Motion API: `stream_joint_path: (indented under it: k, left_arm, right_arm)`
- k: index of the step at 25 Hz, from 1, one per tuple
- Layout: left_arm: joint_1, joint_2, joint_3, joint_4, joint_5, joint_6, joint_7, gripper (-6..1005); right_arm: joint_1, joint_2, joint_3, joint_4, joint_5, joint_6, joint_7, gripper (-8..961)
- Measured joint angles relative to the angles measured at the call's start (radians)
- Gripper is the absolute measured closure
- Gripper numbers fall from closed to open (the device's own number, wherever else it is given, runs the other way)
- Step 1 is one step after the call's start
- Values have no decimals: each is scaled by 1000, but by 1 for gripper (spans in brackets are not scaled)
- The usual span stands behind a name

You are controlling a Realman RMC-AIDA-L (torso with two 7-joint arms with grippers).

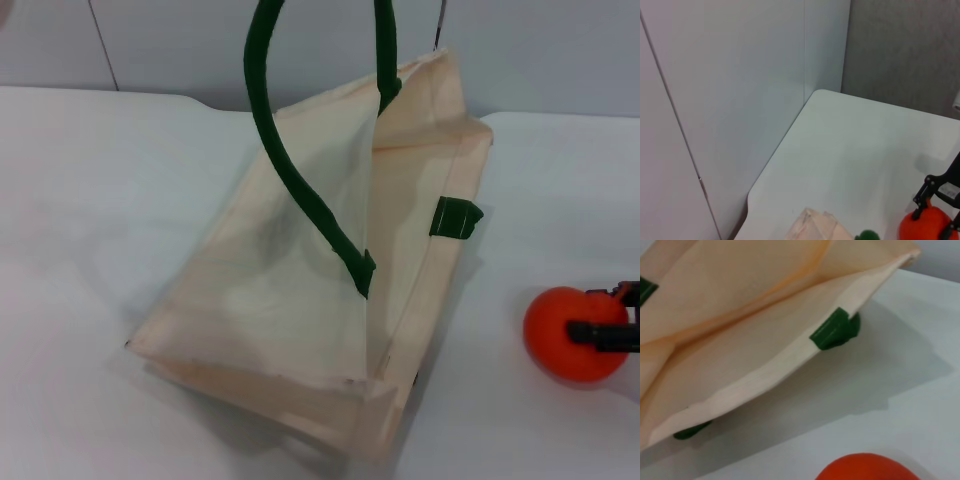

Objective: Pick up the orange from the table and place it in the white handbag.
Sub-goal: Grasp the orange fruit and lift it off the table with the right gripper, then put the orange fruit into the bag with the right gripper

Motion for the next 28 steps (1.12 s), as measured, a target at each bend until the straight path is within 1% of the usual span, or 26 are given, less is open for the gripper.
stream_joint_path:
  k: [1, 6, 12, 16, 21, 23, 25, 28]
  left_arm:
    - [0, 1, 0, 0, 0, 0, 0, 856]
    - [1, 1, 0, 0, 0, 0, 0, 856]
    - [5, 2, -1, 0, -1, 0, 0, 856]
    - [8, 0, -2, 0, -1, 0, 0, 856]
    - [-1, 2, -2, 0, -1, 0, 0, 856]
    - [-11, 1, -2, 0, 3, 1, 0, 856]
    - [-19, -2, -2, 0, 5, 2, 0, 856]
    - [-33, -3, -2, 4, 7, 4, 0, 857]
  right_arm:
    - [-1, 0, 2, -1, 2, -2, -1, 137]
    - [4, -3, 2, 0, 1, -9, 3, 368]
    - [5, 6, -1, 0, 4, -4, -55, 476]
    - [5, 7, 11, -8, 54, 30, -91, 502]
    - [12, -12, 10, -28, 227, 114, -137, 539]
    - [31, -14, 6, -38, 264, 127, -142, 558]
    - [58, -8, 4, -42, 271, 133, -143, 578]
    - [104, 16, -8, -42, 269, 125, -144, 600]
